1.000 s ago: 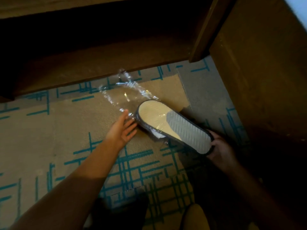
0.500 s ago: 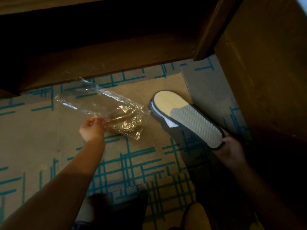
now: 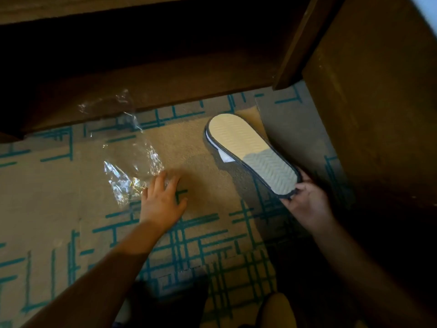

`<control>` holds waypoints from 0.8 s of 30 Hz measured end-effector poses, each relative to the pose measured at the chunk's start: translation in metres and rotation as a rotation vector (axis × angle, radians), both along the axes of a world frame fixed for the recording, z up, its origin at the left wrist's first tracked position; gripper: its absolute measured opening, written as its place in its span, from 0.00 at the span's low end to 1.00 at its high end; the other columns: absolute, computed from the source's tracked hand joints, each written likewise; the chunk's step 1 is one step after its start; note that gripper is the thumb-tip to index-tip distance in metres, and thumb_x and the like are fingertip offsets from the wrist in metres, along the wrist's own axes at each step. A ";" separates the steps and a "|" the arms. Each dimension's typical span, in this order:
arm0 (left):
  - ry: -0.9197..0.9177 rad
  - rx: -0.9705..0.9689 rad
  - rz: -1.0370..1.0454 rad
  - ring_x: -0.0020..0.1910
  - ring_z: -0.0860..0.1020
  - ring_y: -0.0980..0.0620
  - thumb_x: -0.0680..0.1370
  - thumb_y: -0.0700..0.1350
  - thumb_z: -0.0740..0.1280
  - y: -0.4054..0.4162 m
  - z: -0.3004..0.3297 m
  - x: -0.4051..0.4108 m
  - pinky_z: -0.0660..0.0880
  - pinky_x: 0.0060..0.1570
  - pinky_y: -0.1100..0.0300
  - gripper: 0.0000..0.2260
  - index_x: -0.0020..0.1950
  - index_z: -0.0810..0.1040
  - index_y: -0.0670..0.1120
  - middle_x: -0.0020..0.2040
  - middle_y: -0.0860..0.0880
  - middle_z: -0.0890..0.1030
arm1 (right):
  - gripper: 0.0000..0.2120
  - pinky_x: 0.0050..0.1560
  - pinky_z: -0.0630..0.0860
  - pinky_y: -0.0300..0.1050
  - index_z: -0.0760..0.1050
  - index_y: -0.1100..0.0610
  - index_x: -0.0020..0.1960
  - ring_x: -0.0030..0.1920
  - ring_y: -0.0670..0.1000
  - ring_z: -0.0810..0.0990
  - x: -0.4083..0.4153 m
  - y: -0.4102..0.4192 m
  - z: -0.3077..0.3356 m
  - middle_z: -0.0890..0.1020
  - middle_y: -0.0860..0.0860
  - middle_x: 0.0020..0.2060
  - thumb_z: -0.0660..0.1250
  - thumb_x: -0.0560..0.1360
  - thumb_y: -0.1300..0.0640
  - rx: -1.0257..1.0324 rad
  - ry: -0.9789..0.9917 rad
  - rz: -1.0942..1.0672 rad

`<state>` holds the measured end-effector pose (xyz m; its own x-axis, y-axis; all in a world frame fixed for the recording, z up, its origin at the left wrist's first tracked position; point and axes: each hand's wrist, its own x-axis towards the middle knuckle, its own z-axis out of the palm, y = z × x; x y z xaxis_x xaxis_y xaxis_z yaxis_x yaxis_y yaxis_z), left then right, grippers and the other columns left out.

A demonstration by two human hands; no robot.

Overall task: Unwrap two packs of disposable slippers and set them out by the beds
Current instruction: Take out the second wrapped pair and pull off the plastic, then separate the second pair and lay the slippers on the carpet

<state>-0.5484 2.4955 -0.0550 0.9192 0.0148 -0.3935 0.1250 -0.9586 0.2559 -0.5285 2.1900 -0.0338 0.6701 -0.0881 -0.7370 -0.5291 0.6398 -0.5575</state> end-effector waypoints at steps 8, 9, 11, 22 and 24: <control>-0.059 0.151 -0.057 0.71 0.61 0.42 0.74 0.56 0.60 0.006 -0.003 -0.012 0.51 0.72 0.37 0.24 0.68 0.66 0.47 0.70 0.45 0.67 | 0.27 0.47 0.74 0.51 0.68 0.51 0.62 0.52 0.55 0.76 -0.001 0.009 0.011 0.76 0.55 0.52 0.53 0.67 0.70 0.030 -0.011 -0.005; -0.065 0.157 -0.058 0.71 0.62 0.42 0.74 0.56 0.59 0.009 -0.002 -0.012 0.52 0.71 0.37 0.24 0.67 0.67 0.47 0.70 0.44 0.68 | 0.29 0.47 0.74 0.51 0.68 0.50 0.61 0.52 0.55 0.76 -0.001 0.010 0.012 0.76 0.55 0.52 0.55 0.64 0.69 0.036 -0.008 -0.005; -0.117 0.146 -0.042 0.69 0.64 0.40 0.72 0.58 0.56 0.013 -0.001 -0.012 0.55 0.70 0.36 0.26 0.66 0.69 0.47 0.68 0.43 0.69 | 0.29 0.48 0.75 0.51 0.71 0.50 0.58 0.52 0.56 0.76 -0.002 0.013 0.014 0.77 0.56 0.52 0.57 0.59 0.67 0.042 0.000 -0.012; 0.279 -1.063 0.730 0.57 0.73 0.53 0.75 0.56 0.62 -0.111 0.065 0.022 0.69 0.58 0.53 0.20 0.63 0.69 0.48 0.62 0.50 0.74 | 0.26 0.45 0.79 0.41 0.73 0.49 0.58 0.53 0.50 0.79 -0.014 0.058 0.034 0.79 0.51 0.54 0.56 0.70 0.73 -0.287 -0.318 0.140; 0.317 -1.115 0.774 0.56 0.74 0.53 0.72 0.58 0.66 -0.122 0.069 0.026 0.70 0.52 0.53 0.22 0.63 0.70 0.51 0.60 0.51 0.76 | 0.26 0.45 0.78 0.37 0.75 0.41 0.54 0.54 0.49 0.78 -0.020 0.067 0.036 0.78 0.51 0.57 0.62 0.67 0.69 -0.358 -0.375 0.220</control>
